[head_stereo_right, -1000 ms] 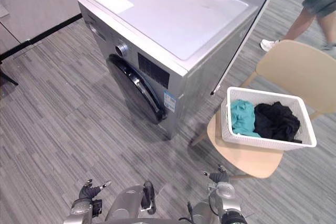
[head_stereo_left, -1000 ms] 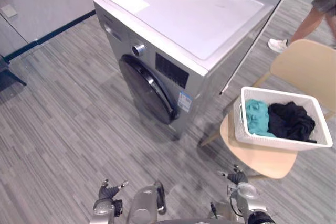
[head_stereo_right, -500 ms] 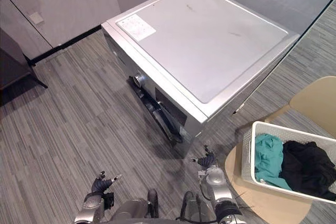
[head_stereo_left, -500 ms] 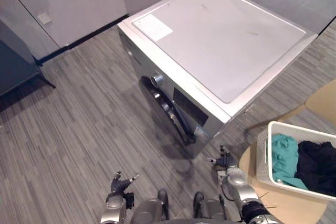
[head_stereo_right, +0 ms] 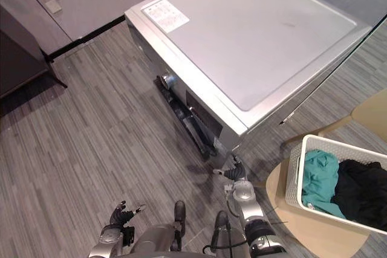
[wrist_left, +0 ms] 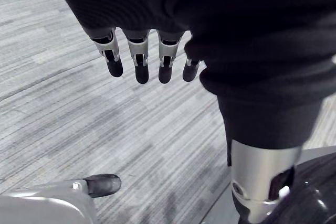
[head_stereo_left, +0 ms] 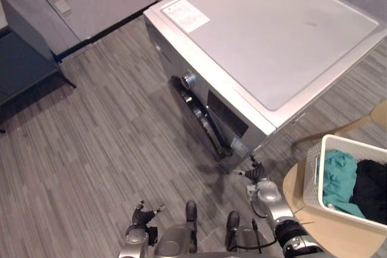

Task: Pick up the laundry basket with both hands and put the clothes into the washing machine.

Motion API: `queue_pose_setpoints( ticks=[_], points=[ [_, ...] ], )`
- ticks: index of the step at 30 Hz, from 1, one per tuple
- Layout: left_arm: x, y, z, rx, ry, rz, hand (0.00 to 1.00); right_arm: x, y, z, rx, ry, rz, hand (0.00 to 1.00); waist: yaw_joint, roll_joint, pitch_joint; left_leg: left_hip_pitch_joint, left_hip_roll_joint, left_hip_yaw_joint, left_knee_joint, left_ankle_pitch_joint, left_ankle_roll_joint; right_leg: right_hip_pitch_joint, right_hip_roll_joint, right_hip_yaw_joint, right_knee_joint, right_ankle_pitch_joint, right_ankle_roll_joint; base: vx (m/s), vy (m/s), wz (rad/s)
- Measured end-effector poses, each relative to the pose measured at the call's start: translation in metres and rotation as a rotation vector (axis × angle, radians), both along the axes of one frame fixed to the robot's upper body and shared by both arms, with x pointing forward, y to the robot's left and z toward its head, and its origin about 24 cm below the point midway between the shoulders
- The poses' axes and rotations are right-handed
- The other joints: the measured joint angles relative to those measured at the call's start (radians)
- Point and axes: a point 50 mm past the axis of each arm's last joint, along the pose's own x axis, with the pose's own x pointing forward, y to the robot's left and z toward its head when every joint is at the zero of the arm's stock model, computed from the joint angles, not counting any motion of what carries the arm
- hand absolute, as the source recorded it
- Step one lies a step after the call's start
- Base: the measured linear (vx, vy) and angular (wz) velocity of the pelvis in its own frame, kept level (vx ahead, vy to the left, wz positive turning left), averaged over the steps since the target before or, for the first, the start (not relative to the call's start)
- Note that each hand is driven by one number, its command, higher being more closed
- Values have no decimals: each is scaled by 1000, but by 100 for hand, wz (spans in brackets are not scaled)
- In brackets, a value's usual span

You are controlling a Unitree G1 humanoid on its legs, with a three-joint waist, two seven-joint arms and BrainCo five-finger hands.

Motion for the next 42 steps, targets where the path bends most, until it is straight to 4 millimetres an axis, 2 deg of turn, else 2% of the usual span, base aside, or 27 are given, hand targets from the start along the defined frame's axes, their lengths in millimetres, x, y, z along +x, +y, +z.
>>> queue_pose_setpoints(
  ticks=[2, 5, 7, 11, 14, 17, 19, 23, 27, 33, 36, 38, 40, 42],
  points=[
    [1, -1, 1, -4, -7, 3, 0, 1, 0, 3, -15, -16, -4, 0, 0, 3, 8, -3, 2, 2, -7, -1, 0, -6, -2, -7, 7, -3, 0, -152, -26, 14],
    [6, -3, 4, 3, -29, 11, 0, -3, -2, -1, -52, -2, 0, 0, 15, 3, 8, 3, 7, 8, -24, -1, 0, -8, 0, -11, 7, -8, -7, -97, -29, 7],
    [6, -3, 3, 4, -26, 12, 0, -12, -2, -11, -66, 49, 10, 0, 17, 2, 8, 3, 9, 7, -31, 1, -3, -9, 3, -12, 4, -8, -6, -15, -23, 4],
    [3, -3, 0, 0, 2, 8, 0, -49, 0, -50, -76, 276, 68, 0, 16, -4, 4, 15, 9, 0, -36, 21, -20, 11, 4, -21, -7, -4, 0, 68, -16, 3],
    [5, -3, 0, 0, 10, 3, 0, -59, 6, -60, -65, 334, 107, 0, 13, -14, -1, 31, 8, -1, -35, 36, -9, 35, 2, -29, -20, 0, -5, 126, -10, 3],
    [10, -1, 2, 13, -1, -7, 0, -55, 15, -58, -59, 322, 151, 0, 15, -36, -12, 32, 7, -4, -35, 36, -8, 43, 4, -36, -25, 0, -6, 106, -18, 6],
    [12, 0, 3, 16, -7, -9, 0, -48, 22, -53, -47, 294, 166, 0, 15, -43, -16, 35, 7, -6, -35, 36, -8, 51, 5, -38, -34, 0, -6, 83, -26, 3],
    [12, 1, 3, 17, -6, -5, 0, -24, 43, -20, 44, 98, 194, 0, 17, -46, -16, 37, 8, -5, -35, 36, -8, 53, 7, -36, -37, 1, -5, 24, -10, -1],
    [11, 2, 3, 19, -6, -3, 0, -2, 50, 7, 91, -43, 194, 0, 19, -53, -11, 18, 8, -10, -28, 36, -8, 36, 7, -36, -37, 0, -5, -26, 1, 1],
    [10, 9, 4, 36, -4, 5, 0, 15, 48, 27, 92, -135, 146, 0, 25, -59, 5, -9, 8, -19, -22, 35, -8, 17, 6, -45, -34, -1, -4, -35, -1, 6],
    [13, 11, 6, 37, -18, 16, 0, 24, 40, 39, 81, -185, 83, 0, 44, -55, 21, -24, 5, -27, -21, 36, -8, -5, -3, -54, -7, -6, -9, -10, -21, 8],
    [14, 12, 7, 41, -23, 18, 0, 39, 35, 56, 67, -241, 59, 0, 44, -53, 53, -48, -1, -37, -3, 36, -8, -34, -16, -63, 36, -25, -9, -29, -38, 16],
    [17, 13, 8, 41, -35, 28, 0, 53, 38, 70, 59, -279, 75, 0, 47, -52, 85, -63, -4, -43, 9, 36, -8, -55, -24, -67, 64, -35, -14, -42, -44, 12],
    [20, 15, 11, 45, -50, 34, 0, 62, 40, 79, 56, -289, 74, 0, 47, -52, 104, -85, -7, -57, 14, 41, -1, -77, -27, -75, 81, -38, -17, -54, -39, 12]
  ],
)
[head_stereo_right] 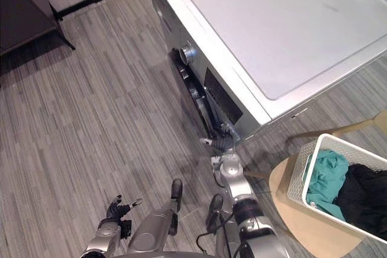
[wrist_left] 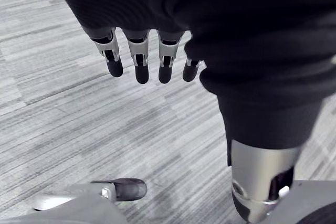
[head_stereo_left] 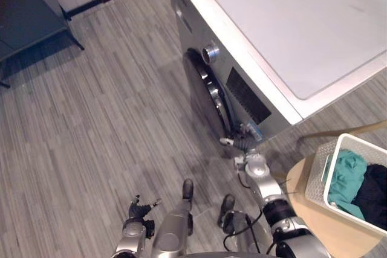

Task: Pick up the laundry basket with both hands and put the clothes into the washing machine.

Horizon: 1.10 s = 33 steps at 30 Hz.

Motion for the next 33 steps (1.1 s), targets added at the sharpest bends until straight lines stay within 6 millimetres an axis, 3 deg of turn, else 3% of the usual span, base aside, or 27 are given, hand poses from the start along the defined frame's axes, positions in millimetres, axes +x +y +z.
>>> queue_pose_setpoints(
  ticks=[2, 5, 9, 12, 18, 21, 22, 24, 25, 26, 28, 31, 33],
  points=[
    [17, -1, 9, -6, -66, -3, 0, 20, -7, 19, -37, -21, 7, 0, 21, 14, 20, -36, -5, -18, 0, 14, 5, -35, -9, -19, 20, -3, -3, -88, -20, 26],
    [33, 2, 23, -2, -156, 0, 0, 49, -11, 70, -46, -134, 1, 0, 33, 26, 60, -74, -15, -51, -15, 42, 7, -74, -25, -48, 47, -10, -7, -85, -15, 32],
    [44, 2, 29, -7, -190, -4, 0, 64, -12, 114, -21, -235, -2, 0, 68, 31, 68, -120, -26, -107, -55, 79, 0, -120, -46, -103, 78, -26, -4, -38, -50, 40],
    [51, -5, 32, -11, -205, -33, 0, 67, -6, 126, 31, -263, -11, 0, 85, 31, 68, -142, -41, -146, -52, 84, 0, -128, -64, -139, 100, -48, -3, 18, -69, 45],
    [73, -18, 47, -38, -285, -77, 0, 70, 29, 157, 225, -317, -18, 0, 137, 33, 69, -188, -61, -256, -50, 89, -20, -133, -93, -244, 142, -106, -2, 17, -115, 56],
    [89, -28, 65, -47, -391, -118, 0, 70, 42, 212, 366, -457, 26, 0, 180, 49, 76, -222, -78, -330, -53, 96, -34, -138, -122, -331, 183, -158, -8, -10, -158, 91],
    [94, -34, 70, -60, -416, -121, 0, 63, 49, 248, 414, -573, 77, 0, 207, 58, 79, -236, -83, -355, -53, 99, -40, -141, -131, -360, 199, -175, -12, -3, -178, 78],
    [98, -41, 75, -85, -444, -121, 0, 47, 58, 300, 479, -749, 145, 0, 244, 61, 81, -257, -92, -371, -55, 106, -48, -154, -149, -386, 229, -200, -15, 12, -183, 71],
    [99, -44, 76, -101, -450, -116, 0, 38, 62, 324, 513, -830, 177, 0, 253, 62, 82, -265, -100, -387, -56, 115, -50, -156, -158, -401, 243, -208, -11, 36, -159, 66],
    [98, -46, 75, -115, -449, -108, 0, 32, 63, 335, 535, -874, 195, 0, 257, 62, 82, -266, -109, -404, -56, 118, -54, -153, -165, -401, 254, -216, -5, 40, -143, 60],
    [99, -49, 76, -129, -453, -104, 0, 32, 60, 337, 557, -883, 195, 0, 260, 62, 82, -266, -114, -405, -56, 119, -55, -149, -168, -397, 255, -217, -4, 16, -64, 25],
    [105, -50, 81, -129, -473, -111, 0, 40, 48, 322, 541, -845, 155, 0, 261, 62, 82, -265, -111, -387, -57, 130, -48, -154, -159, -373, 240, -215, -6, -17, -38, -17],
    [114, -52, 89, -123, -503, -118, 0, 49, 40, 288, 519, -765, 122, 0, 254, 61, 82, -262, -85, -334, -57, 134, -46, -171, -125, -314, 203, -178, -9, -62, -17, -68]
  ],
)
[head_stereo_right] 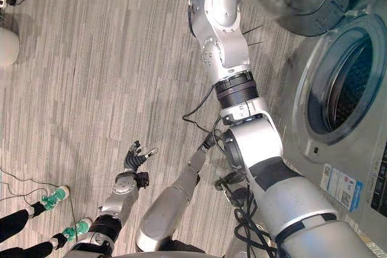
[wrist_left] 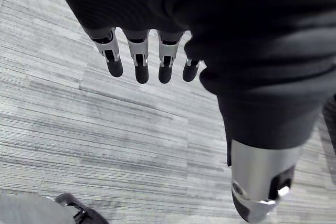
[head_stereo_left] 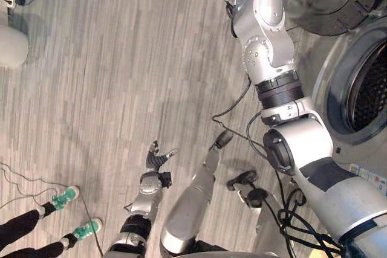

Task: Pick up the laundry basket with both hands and put the clothes into the washing machine.

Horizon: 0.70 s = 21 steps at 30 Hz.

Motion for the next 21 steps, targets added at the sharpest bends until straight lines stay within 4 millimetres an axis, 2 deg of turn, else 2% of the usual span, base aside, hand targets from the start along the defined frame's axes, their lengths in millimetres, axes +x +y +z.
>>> queue_pose_setpoints(
  ticks=[1, 2, 3, 4, 6, 7, 8, 9, 11, 13, 15, 17, 19, 21],
  points=[
    [1, 0, 1, 0, -4, 1, 0, 1, 0, -5, -8, 10, -1, 0, -4, 0, 0, 0, 4, 9, 0, 0, 0, -2, 5, 8, -6, 6, -4, -68, -3, -94],
    [5, 0, 5, 0, -18, 8, 0, 2, 2, -25, -50, 49, 2, 0, -22, -2, 1, 3, 20, 45, 0, 0, 0, -14, 24, 45, -26, 32, -7, -89, 7, -109],
    [10, 0, 11, 8, -39, 5, 0, 0, 1, -53, -143, 93, -5, 0, -54, -5, 3, 9, 37, 91, -2, 1, 1, -26, 44, 92, -48, 60, -11, -94, 9, -107],
    [11, 0, 12, 13, -44, 2, 0, 0, 1, -58, -162, 100, -5, 0, -64, -7, 4, 12, 39, 98, -4, 1, 1, -27, 46, 99, -50, 63, -11, -113, -5, -101],
    [25, 5, 29, 62, -101, -15, 0, -9, -10, -108, -339, 163, -15, 0, -135, -21, 13, 39, 56, 146, -21, 8, 10, -34, 66, 156, -65, 88, -15, -82, -34, -76],
    [29, 5, 35, 73, -118, -19, 0, -13, -15, -120, -374, 180, -20, 0, -154, -22, 13, 44, 60, 151, -26, 8, 11, -35, 72, 165, -69, 92, -14, -65, -56, -60],
    [39, 7, 48, 91, -159, -25, 0, -20, -24, -144, -432, 226, -32, 0, -183, -28, 17, 54, 70, 163, -40, 14, 18, -35, 83, 177, -79, 102, -21, -44, -51, -39],
    [44, 7, 55, 101, -182, -28, 0, -23, -28, -156, -459, 252, -37, 0, -196, -33, 20, 59, 74, 170, -44, 14, 18, -37, 88, 184, -80, 104, -24, -46, -80, -49],
    [61, 9, 81, 137, -260, -38, 0, -40, -37, -205, -567, 368, -35, 0, -234, -48, 28, 66, 100, 205, -53, 15, 16, -39, 120, 213, -112, 130, -31, -35, -88, -50],
    [72, 13, 100, 171, -312, -33, 0, -54, -37, -234, -638, 433, -24, 0, -244, -66, 36, 67, 117, 246, -53, 15, 16, -54, 144, 254, -133, 154, -36, -23, -79, -66],
    [81, 29, 115, 233, -330, -3, 0, -67, -35, -258, -668, 496, -13, 0, -274, -86, 47, 69, 127, 284, -53, 15, 16, -64, 160, 289, -144, 169, -38, -21, -74, -70],
    [92, 63, 136, 358, -329, 51, 0, -83, -38, -278, -670, 560, -6, 0, -306, -126, 58, 71, 137, 326, -52, 15, 16, -73, 182, 327, -168, 194, -40, -28, -37, -65],
    [98, 97, 157, 463, -295, 121, 0, -98, -47, -291, -649, 604, -23, 0, -340, -150, 63, 66, 142, 341, -52, 14, 16, -85, 191, 342, -177, 202, -42, -45, -20, -34],
    [99, 107, 152, 545, -216, 92, 0, -115, -62, -301, -623, 640, -61, 0, -359, -165, 62, 57, 154, 364, -52, 8, 24, -90, 211, 362, -211, 218, -33, -46, -8, -39]
  ],
)
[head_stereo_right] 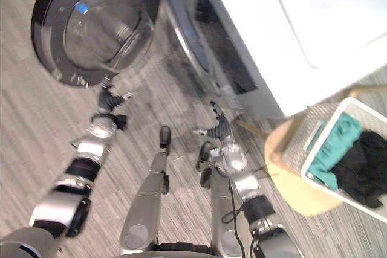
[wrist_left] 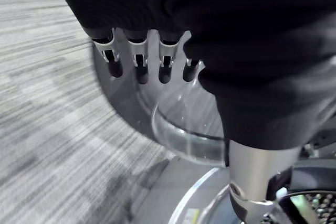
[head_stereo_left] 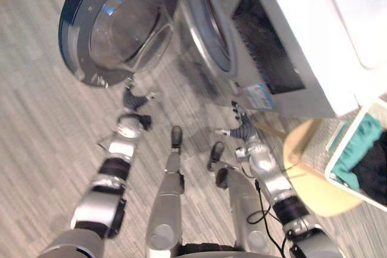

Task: Pick up the laundry basket with both hands and put the clothes into the washing machine.

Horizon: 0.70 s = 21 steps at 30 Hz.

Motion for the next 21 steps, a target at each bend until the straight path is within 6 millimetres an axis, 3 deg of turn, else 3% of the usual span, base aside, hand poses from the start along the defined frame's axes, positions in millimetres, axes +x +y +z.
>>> queue_pose_setpoints(
  ticks=[3, 7, 10, 15, 18, 21],
  points=[
    [-7, 43, 18, 66, 32, 133, 0, -19, -7, -2, 15, -8, -8, 0, -14, -39, 0, -32, 22, 47, 0, -6, 6, -34, 32, 41, -50, 42, 0, -36, 12, -52],
    [-16, 77, 54, 47, -61, 264, 0, -32, -8, 6, 51, -49, -24, 0, -4, -44, -1, -55, 41, 87, 4, -6, 6, -48, 48, 69, -96, 99, -11, 4, 9, -31],
    [-20, 87, 70, 51, -113, 313, 0, -36, -12, 21, 64, -125, -36, 0, 16, -44, -1, -54, 41, 109, 9, -6, 7, -41, 49, 82, -116, 119, -7, 19, 17, -15],
    [-23, 81, 88, 62, -218, 288, 0, -38, -15, 34, 71, -181, -50, 0, 27, -44, -1, -33, 39, 115, 33, -21, 24, -3, 45, 84, -130, 127, -4, 3, 16, -1],
    [-26, 55, 69, 54, -269, 187, 0, -38, -16, 39, 72, -202, -60, 0, 39, -43, -2, 16, 33, 139, 59, -49, 28, 45, 38, 107, -123, 116, 14, -6, 33, -15],
    [-38, 22, 6, -41, -193, 100, 0, -37, -21, 39, 49, -206, -101, 0, 46, -41, -6, 73, 29, 169, 96, -88, 33, 103, 33, 138, -123, 110, 22, 14, 32, -24]
  ],
)
